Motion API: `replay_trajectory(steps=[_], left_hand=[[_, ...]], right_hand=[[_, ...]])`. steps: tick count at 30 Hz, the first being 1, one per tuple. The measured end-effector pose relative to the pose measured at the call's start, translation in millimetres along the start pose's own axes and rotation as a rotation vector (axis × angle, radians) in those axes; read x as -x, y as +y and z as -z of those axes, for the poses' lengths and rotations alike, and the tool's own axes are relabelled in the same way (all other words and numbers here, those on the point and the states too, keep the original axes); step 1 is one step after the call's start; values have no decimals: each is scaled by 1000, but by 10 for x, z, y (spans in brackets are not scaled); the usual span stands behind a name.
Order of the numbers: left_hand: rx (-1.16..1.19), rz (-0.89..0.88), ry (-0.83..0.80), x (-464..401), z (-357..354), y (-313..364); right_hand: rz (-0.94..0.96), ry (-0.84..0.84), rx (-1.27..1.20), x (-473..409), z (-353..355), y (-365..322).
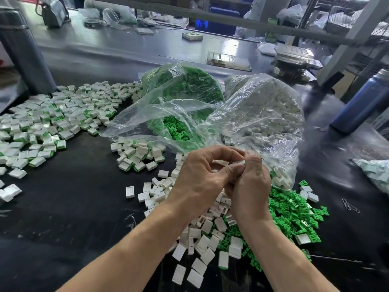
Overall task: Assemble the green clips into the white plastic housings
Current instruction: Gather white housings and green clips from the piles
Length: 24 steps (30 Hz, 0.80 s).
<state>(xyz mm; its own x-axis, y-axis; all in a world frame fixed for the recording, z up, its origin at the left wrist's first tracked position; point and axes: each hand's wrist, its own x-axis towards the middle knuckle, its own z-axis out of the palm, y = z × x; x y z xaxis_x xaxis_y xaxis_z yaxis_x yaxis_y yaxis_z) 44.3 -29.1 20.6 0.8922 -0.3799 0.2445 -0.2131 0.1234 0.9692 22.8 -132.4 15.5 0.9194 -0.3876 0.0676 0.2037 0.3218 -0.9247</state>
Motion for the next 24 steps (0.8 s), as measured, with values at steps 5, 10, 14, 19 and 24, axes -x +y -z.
replay_trajectory(steps=[5,10,14,19,24], left_hand=[[14,-5,12,-12,-4,-15],[16,11,49,-23,56,-48],[-120,-6,125,-49,186,-68],[-175,-24,116,-53,250,-62],[-184,-21,114,-45,252,-59]], right_hand=[[17,1,7,2,-21,-4],[71,-82,274,0,85,-20],[182,-124,433,-55,257,-98],[243,-245,503,-75,338,-151],[304,-226,576,-85,360,-129]])
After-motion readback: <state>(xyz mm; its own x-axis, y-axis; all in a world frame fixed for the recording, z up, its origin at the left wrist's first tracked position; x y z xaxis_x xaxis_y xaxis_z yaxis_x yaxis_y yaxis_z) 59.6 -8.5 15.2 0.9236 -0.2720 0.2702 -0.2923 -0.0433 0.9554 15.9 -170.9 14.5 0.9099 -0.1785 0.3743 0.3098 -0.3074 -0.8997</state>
